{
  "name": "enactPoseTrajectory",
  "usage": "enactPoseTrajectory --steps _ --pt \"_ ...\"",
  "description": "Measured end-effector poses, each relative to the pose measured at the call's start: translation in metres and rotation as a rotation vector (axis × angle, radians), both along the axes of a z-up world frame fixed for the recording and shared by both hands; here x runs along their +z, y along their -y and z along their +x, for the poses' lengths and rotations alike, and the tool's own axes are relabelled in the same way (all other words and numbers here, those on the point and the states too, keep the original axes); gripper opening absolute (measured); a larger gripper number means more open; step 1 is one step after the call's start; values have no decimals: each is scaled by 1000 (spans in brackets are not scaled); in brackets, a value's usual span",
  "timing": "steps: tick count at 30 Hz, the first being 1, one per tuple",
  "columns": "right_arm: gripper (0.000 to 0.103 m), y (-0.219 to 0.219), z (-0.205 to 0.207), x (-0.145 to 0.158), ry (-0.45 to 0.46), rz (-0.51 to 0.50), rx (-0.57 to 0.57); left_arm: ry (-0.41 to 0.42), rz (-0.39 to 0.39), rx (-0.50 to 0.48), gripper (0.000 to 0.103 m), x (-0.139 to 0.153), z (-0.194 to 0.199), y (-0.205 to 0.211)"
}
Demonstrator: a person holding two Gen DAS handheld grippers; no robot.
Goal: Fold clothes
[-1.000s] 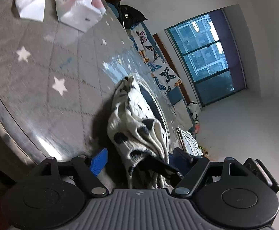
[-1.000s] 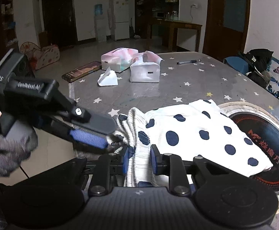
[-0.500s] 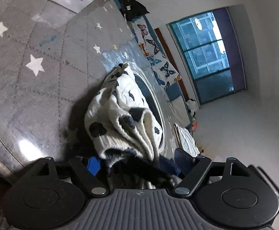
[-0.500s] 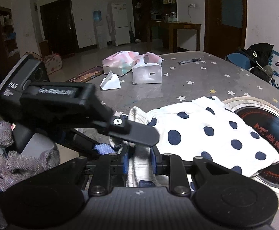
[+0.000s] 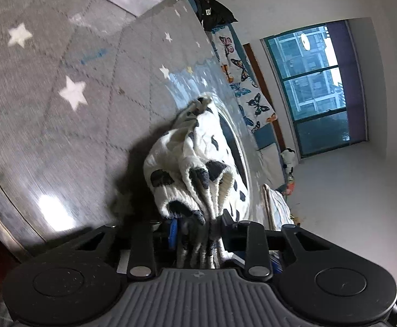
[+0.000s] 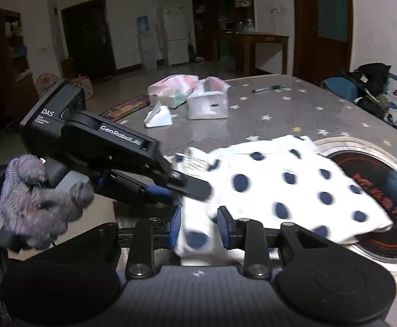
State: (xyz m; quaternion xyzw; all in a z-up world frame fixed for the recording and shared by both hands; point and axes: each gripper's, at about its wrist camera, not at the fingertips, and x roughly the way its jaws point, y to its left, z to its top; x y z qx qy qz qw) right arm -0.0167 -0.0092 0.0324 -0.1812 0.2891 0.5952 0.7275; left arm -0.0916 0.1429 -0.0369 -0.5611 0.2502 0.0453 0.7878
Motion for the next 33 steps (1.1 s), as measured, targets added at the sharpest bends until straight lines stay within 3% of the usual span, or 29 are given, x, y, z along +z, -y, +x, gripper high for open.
enactPoseTrajectory --steps 2,11,23,28,33 --pt "35 7 7 4 6 5 -29 -19 40 -5 31 5 0 -7" --pt "35 21 71 3 -41 29 -232 -130 210 -52 31 22 13 -32" --pt "38 5 154 -23 -212 47 -388 -228 450 -93 31 44 33 -56" --pt "38 -8 178 -41 -291 48 -420 -235 465 -92 31 44 41 -71" --pt "38 -16 189 -50 -307 47 -426 -239 474 -100 31 46 45 -78"
